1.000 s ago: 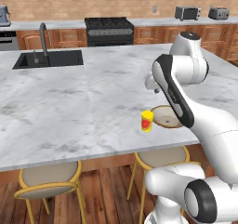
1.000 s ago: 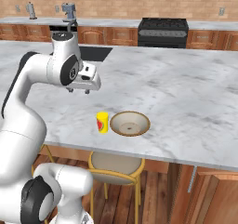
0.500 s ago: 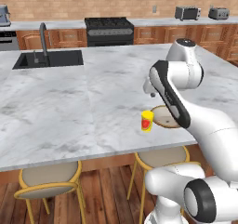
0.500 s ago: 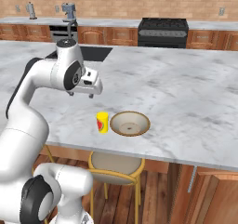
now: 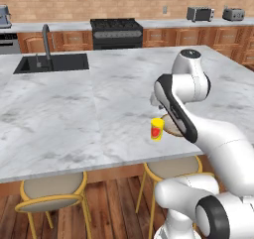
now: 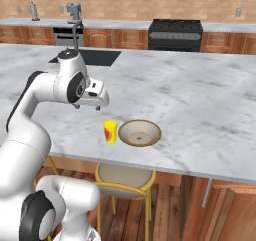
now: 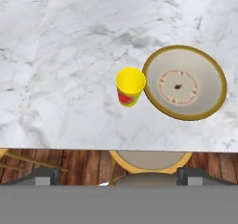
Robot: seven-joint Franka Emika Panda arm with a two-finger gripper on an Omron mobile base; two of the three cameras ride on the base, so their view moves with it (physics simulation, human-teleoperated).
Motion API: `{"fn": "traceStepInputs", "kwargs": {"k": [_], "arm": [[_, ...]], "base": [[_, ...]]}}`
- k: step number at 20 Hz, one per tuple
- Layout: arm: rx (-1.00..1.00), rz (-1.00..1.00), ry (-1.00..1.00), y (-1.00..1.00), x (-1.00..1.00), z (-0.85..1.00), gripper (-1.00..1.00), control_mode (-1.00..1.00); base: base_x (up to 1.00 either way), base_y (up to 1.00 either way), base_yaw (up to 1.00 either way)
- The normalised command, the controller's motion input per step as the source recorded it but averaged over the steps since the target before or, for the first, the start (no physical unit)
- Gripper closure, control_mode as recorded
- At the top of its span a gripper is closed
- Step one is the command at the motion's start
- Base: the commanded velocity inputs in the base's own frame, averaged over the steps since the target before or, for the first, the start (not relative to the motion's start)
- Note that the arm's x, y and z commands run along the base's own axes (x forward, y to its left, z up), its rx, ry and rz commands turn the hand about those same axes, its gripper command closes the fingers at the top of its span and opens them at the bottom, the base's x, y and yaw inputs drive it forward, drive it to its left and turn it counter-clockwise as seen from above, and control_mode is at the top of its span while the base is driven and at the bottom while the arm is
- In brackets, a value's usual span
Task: Place the cup inside the bowl on the dining table and move the bowl to any counter.
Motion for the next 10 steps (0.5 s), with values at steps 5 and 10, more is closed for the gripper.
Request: {"fn": "traceStepInputs", "kwargs": {"k": [5,10], "arm": [[-0.04,-0.04,0.00,0.14,0.18,-0.03,-1.00,-1.00],[0.00,-0.04,0.00,0.13,0.25,-0.01,-1.00,-1.00]], "base": [[0.00,0.00,0.00],[0.00,0.00,0.00]]}}
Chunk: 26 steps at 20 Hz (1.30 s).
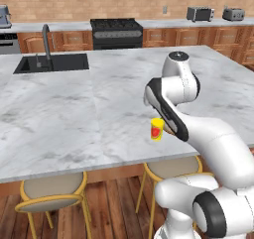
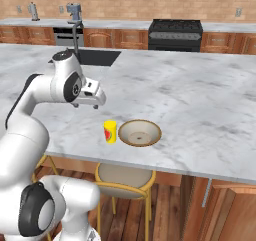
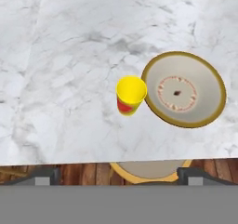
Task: Place the cup inside the bowl on the dining table and move the bowl to any counter.
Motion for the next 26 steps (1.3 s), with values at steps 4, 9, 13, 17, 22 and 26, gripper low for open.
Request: {"fn": "traceStepInputs", "kwargs": {"k": [4,9,13,17,22,26], "arm": [[0.00,-0.02,0.00,0.00,0.31,0.00,-1.00,-1.00],[0.00,-0.01,0.00,0.00,0.43,-0.01,-1.00,-1.00],[0.01,0.00,0.00,-0.02,0.33,-0.10,-1.00,-1.00],[0.07,0.00,0.00,-0.03,0.13,-0.11,-1.00,-1.00],[0.10,0.00,0.00,-0.02,0.06,-0.16,-1.00,-1.00],[0.07,0.00,0.00,0.00,0.07,-0.25,-1.00,-1.00]], "base": [[0.00,0.00,0.00],[0.00,0.00,0.00],[0.00,0.00,0.00],[0.00,0.00,0.00],[0.00,0.00,0.00],[0.00,0.00,0.00]]}}
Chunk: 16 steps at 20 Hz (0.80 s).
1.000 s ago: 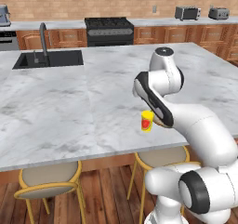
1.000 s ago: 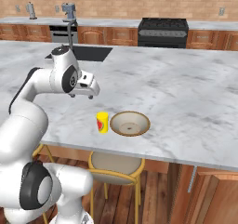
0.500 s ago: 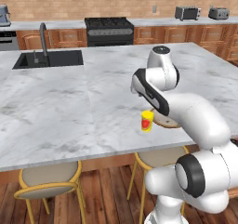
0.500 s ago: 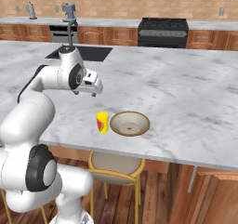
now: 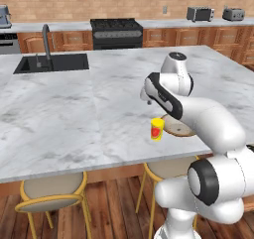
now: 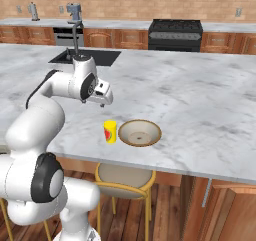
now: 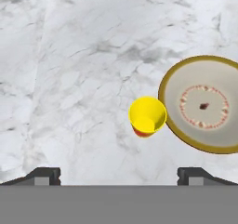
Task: Place the cup inside the bowl on the dining table and move the bowl to any counter.
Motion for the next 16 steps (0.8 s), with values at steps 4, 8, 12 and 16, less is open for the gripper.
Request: {"fn": "traceStepInputs", "kwargs": {"k": [4,8,12,16], "arm": [[0.00,0.00,0.00,0.00,0.13,-0.23,-1.00,-1.00],[0.00,0.00,0.00,0.00,0.08,-0.12,-1.00,-1.00],[0.00,0.00,0.00,-0.04,0.02,0.00,-1.00,-1.00],[0.00,0.00,0.00,-0.12,0.00,0.00,-1.00,-1.00]], "base": [[0.00,0.00,0.00],[0.00,0.00,0.00],[0.00,0.00,0.00],[0.00,0.00,0.00]]}}
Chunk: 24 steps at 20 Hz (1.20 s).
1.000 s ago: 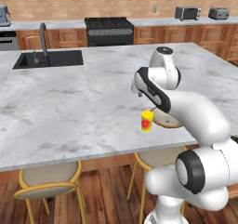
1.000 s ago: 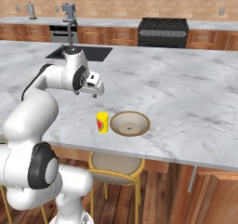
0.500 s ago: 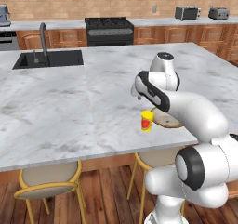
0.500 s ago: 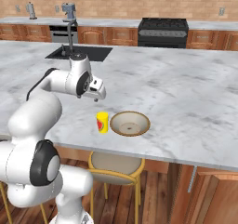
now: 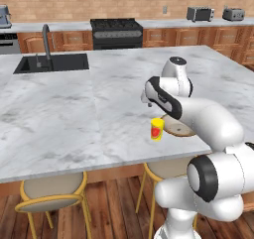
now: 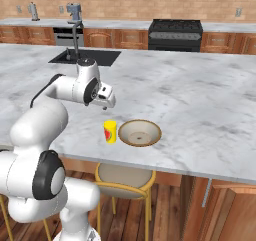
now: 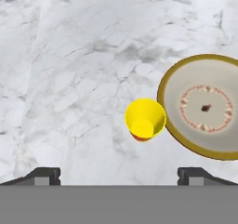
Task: Place the cup inside the bowl on the dining table and move the bowl to any counter.
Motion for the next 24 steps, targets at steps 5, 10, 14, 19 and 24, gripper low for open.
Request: {"fn": "traceStepInputs", "kwargs": {"k": [5,10,14,19,24], "arm": [[0.00,0.00,0.00,-0.13,0.00,-0.03,-1.00,-1.00],[0.00,0.00,0.03,-0.15,0.00,-0.07,-1.00,-1.00],[0.00,0.00,0.03,-0.06,0.00,-0.16,-1.00,-1.00],[-0.02,0.00,0.07,0.00,0.00,-0.13,-1.00,-1.00],[-0.01,0.00,0.06,0.00,0.07,-0.10,-1.00,-1.00]], "base": [[0.00,0.00,0.00],[0.00,0.00,0.00],[0.00,0.00,0.00],[0.00,0.00,0.00],[0.00,0.00,0.00]]}}
